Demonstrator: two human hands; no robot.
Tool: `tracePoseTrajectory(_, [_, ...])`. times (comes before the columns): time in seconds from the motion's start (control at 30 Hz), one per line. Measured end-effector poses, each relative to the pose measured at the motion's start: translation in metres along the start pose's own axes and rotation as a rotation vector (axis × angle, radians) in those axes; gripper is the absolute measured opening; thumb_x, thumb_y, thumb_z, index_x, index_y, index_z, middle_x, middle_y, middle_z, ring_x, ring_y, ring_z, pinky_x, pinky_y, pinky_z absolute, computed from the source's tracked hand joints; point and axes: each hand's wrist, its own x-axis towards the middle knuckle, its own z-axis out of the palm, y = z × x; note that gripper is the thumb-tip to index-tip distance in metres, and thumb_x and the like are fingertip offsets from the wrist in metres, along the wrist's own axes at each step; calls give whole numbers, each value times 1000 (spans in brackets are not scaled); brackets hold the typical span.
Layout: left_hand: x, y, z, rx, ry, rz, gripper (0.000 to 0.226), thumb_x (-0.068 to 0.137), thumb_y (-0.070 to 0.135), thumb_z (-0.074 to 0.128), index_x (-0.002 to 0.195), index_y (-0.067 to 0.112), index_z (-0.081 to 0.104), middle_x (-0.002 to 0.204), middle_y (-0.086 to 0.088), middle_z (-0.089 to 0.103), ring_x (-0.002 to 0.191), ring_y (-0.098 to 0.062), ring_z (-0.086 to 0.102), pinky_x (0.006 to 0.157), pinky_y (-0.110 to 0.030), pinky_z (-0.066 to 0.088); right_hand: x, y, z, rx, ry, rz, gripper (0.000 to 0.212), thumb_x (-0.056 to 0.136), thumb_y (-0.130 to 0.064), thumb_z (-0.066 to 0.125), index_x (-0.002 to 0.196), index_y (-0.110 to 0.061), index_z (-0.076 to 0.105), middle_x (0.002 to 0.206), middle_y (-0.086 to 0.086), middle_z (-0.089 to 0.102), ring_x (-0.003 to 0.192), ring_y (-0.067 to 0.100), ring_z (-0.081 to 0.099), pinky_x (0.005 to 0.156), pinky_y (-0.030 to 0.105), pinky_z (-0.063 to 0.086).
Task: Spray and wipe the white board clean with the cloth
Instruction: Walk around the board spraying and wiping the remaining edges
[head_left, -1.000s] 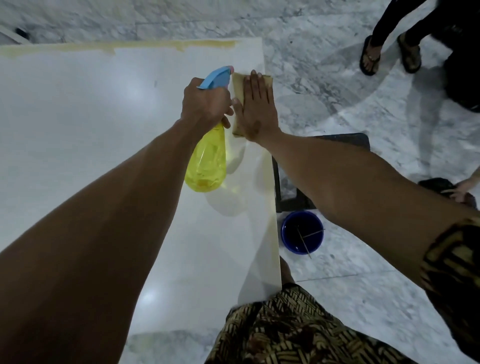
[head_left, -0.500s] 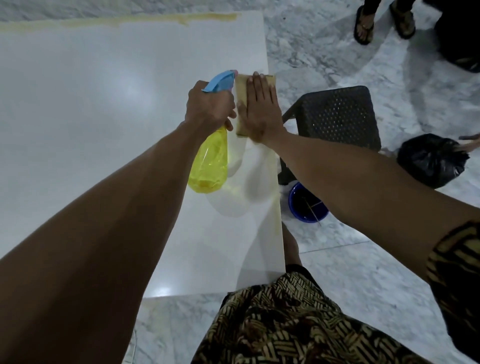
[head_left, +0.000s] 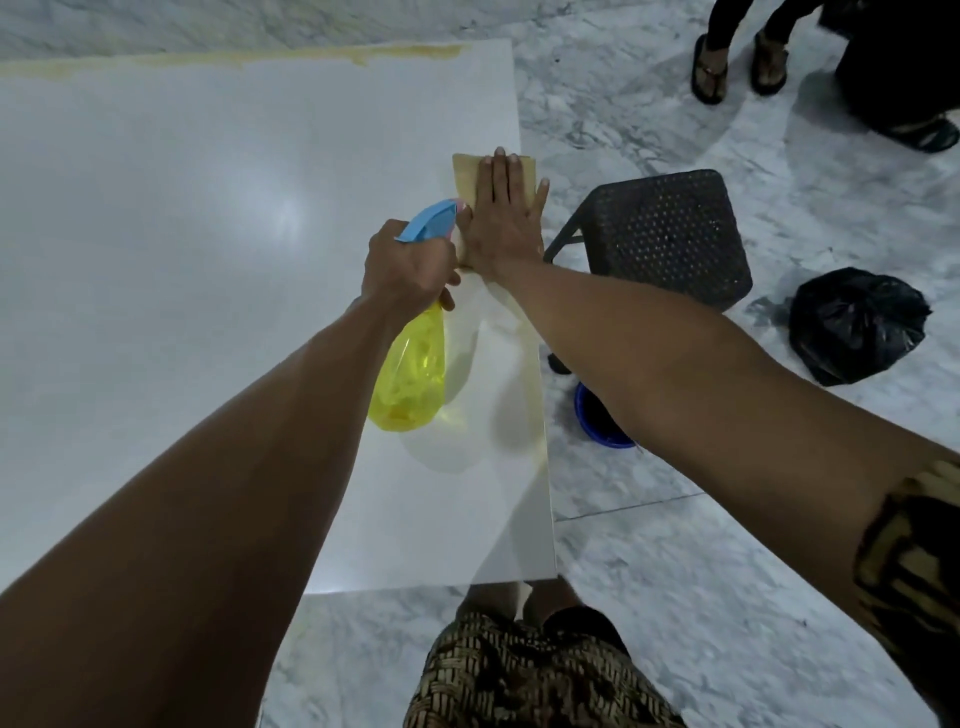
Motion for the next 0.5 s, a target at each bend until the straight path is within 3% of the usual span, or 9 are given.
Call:
tracePoseTrajectory(0.17, [-6,6,-3,-8,17,27,45,90,13,58,134,12,69,76,-5,70,83,-39,78,81,-60,65,2,2,-2,54,-32,-3,68,102,-37,27,157,-8,-1,166,7,-5,153,23,-7,123,51,-2])
tracePoseTrajectory(0.37, [-4,10,-1,21,11,47,65,74,31,54,135,15,66,84,-9,75,79,-33,79,77,-57,66,2,-1,-3,48,-55,4,67,103,-38,24,156,-8,-4,166,7,-8,153,23,-9,123,49,-5])
tracePoseTrajectory(0.5, [4,13,3,45,-31,41,39,90,20,62,126,7,68,87,-14,74,74,-34,77,76,-56,66,2,0,-3,56,-48,-8,65,104,-35,24,157,-7,-1,166,8,-4,153,24,-6,123,49,0])
